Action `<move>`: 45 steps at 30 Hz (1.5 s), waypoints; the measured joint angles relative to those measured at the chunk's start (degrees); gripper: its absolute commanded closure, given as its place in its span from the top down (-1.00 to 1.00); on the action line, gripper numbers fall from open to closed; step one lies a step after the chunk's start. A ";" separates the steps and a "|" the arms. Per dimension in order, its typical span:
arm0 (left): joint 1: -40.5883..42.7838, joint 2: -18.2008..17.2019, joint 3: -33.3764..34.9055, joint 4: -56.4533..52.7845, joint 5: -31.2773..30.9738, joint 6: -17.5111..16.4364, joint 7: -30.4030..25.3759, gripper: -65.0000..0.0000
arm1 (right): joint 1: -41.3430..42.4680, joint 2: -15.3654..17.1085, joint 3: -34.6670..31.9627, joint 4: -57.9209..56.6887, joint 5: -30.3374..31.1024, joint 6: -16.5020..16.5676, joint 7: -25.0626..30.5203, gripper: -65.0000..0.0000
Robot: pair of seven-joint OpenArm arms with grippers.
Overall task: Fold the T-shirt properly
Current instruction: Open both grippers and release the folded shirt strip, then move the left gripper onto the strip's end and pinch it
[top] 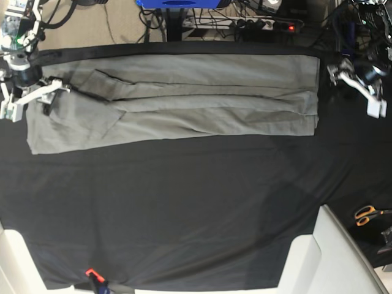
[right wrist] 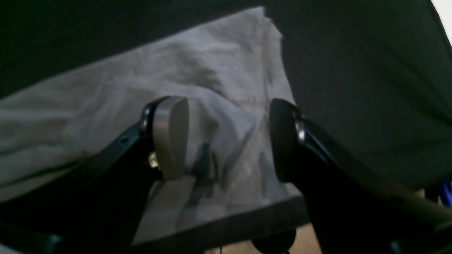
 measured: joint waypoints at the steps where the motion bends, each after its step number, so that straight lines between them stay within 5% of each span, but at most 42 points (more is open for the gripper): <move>1: 0.09 0.09 0.00 -1.70 0.02 0.00 -0.09 0.74 | -0.02 -0.17 0.00 -0.04 0.04 0.22 -0.15 0.06; 13: -2.14 0.85 6.21 -9.38 4.26 0.00 -8.37 0.74 | 0.11 -0.02 -0.15 -0.11 0.00 0.35 0.04 0.06; 31: -8.59 2.69 6.16 -15.19 3.63 -0.02 -10.47 0.70 | 0.00 -0.02 -0.26 -0.13 0.02 0.35 0.07 0.06; 42: -8.57 2.89 6.19 -18.73 3.76 -0.52 -10.12 -0.93 | 0.15 -0.02 -0.26 -0.13 0.02 0.35 0.04 0.06; 45: -8.57 2.91 6.16 -18.73 3.67 -0.52 -10.03 -1.00 | 0.15 -0.02 -0.26 -0.13 0.02 0.35 0.04 0.06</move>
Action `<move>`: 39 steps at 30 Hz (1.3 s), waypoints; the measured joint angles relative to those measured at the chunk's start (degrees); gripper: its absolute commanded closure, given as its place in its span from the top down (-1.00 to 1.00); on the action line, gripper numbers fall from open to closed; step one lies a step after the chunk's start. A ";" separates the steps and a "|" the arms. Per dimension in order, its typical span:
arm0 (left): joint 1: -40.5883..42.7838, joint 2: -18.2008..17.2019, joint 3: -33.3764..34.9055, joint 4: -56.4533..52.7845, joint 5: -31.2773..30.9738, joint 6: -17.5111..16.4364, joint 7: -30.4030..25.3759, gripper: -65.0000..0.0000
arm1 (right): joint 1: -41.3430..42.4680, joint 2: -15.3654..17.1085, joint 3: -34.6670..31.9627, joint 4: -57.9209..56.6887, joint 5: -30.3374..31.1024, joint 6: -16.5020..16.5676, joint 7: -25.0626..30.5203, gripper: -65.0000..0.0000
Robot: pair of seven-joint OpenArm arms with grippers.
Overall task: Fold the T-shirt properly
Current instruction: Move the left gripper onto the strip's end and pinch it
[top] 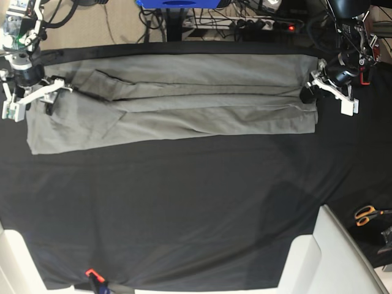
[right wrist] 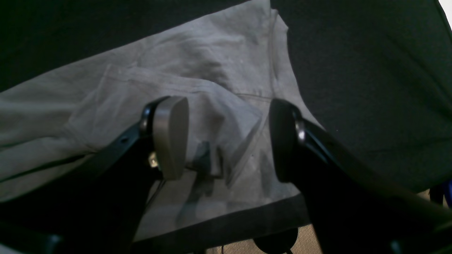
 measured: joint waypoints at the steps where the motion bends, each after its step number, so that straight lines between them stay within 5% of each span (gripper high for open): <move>1: 0.00 0.00 0.00 0.00 0.28 0.00 -0.48 -1.00 | 0.00 0.02 0.00 0.00 0.00 0.00 0.02 0.06; 6: 0.42 -0.52 0.00 0.26 0.83 -0.02 -2.03 -1.00 | -0.02 0.02 0.00 0.00 0.00 0.00 0.00 0.06; 13: 2.25 -5.73 -0.20 5.01 1.25 0.52 -2.10 -1.00 | -0.02 0.00 0.00 0.00 0.00 0.00 0.00 0.06; 17: 3.15 -5.03 -0.24 5.22 4.20 0.52 -2.05 -1.00 | -0.02 0.00 0.00 0.00 0.00 0.00 0.00 0.06; 26: 8.26 5.16 -3.13 34.29 20.24 0.37 -1.49 -1.00 | -0.04 -0.20 0.00 0.04 -0.11 0.00 -0.17 0.06; 34: 11.37 14.58 9.27 43.32 31.28 0.31 -1.55 -1.00 | 0.15 -0.15 0.00 0.04 -0.20 -0.02 -0.13 0.06; 39: 12.26 17.35 15.78 43.43 31.01 6.23 -1.79 -1.00 | 0.17 -0.13 0.00 0.04 -0.20 0.02 -0.15 0.06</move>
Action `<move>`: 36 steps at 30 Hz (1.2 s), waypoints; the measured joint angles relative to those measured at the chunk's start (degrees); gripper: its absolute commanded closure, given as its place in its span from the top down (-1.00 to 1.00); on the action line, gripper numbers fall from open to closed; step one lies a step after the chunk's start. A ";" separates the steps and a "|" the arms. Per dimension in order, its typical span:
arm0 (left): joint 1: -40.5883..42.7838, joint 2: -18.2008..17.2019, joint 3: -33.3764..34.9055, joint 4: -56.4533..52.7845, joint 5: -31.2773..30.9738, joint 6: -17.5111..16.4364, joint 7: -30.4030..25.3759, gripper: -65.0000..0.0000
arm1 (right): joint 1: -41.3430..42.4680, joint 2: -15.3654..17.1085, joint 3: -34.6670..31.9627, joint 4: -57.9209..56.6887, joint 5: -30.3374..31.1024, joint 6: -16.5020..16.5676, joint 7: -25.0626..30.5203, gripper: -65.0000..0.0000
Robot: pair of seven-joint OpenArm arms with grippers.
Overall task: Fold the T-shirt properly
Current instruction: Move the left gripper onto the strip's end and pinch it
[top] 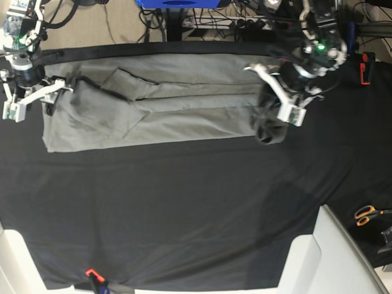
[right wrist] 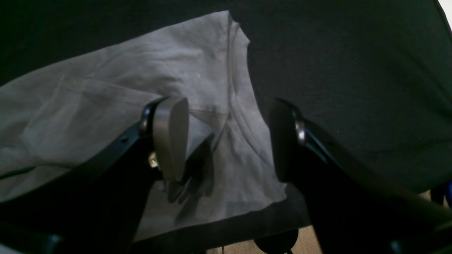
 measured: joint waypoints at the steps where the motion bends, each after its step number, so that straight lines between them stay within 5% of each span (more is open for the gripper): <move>1: 0.15 0.33 1.53 0.00 0.02 0.81 0.00 -1.00 | 0.00 0.00 0.00 0.00 0.00 0.00 0.02 0.06; 11: -0.39 2.40 15.43 -3.41 -0.02 9.84 -0.02 -1.00 | 0.00 0.02 0.00 0.00 0.00 0.00 0.02 0.06; 27: -5.09 5.42 17.51 -11.76 0.00 10.27 -0.26 -1.00 | -0.02 0.33 0.00 0.00 0.00 0.00 0.00 0.06; 36: -7.45 5.22 17.49 -16.81 -6.25 10.49 -0.20 -1.00 | -0.02 0.35 0.00 0.00 0.02 0.00 0.00 0.06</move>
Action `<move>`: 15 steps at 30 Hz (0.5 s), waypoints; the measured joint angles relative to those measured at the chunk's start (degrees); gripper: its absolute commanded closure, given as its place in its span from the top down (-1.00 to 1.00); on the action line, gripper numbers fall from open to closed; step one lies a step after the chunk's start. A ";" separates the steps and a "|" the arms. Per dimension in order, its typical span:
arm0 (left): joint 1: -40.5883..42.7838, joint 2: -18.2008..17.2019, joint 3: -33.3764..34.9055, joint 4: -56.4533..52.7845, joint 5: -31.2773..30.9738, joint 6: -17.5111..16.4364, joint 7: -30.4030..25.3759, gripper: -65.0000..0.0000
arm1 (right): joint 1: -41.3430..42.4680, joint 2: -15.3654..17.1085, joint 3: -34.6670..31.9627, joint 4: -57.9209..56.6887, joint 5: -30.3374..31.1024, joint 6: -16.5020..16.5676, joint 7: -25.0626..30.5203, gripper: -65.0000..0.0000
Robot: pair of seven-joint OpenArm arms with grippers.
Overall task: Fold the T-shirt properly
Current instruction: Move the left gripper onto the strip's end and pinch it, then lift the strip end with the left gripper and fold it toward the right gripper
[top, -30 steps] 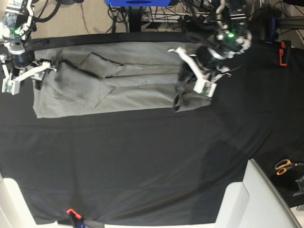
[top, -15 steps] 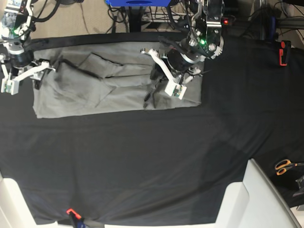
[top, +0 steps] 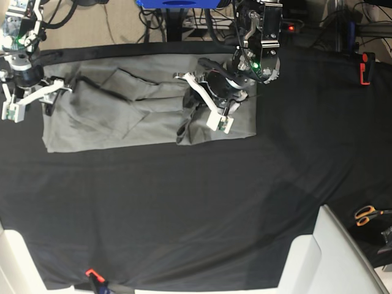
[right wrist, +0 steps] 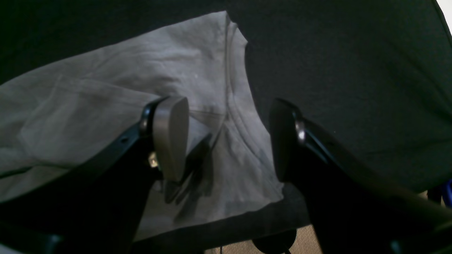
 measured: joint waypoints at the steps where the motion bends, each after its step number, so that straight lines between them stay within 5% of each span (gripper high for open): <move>1: 0.15 -0.02 -0.02 -0.22 0.00 0.00 0.04 -1.00 | 0.00 -0.02 0.00 0.00 0.00 0.00 0.00 0.06; 10: -0.50 0.00 0.00 -0.15 0.00 0.00 0.11 -1.00 | 0.00 0.00 0.00 0.00 -0.02 0.00 0.00 0.06; 15: -0.63 -0.33 0.96 -0.20 -9.22 0.31 0.02 -0.53 | 0.00 -0.02 0.00 0.00 -0.02 0.00 -0.02 0.06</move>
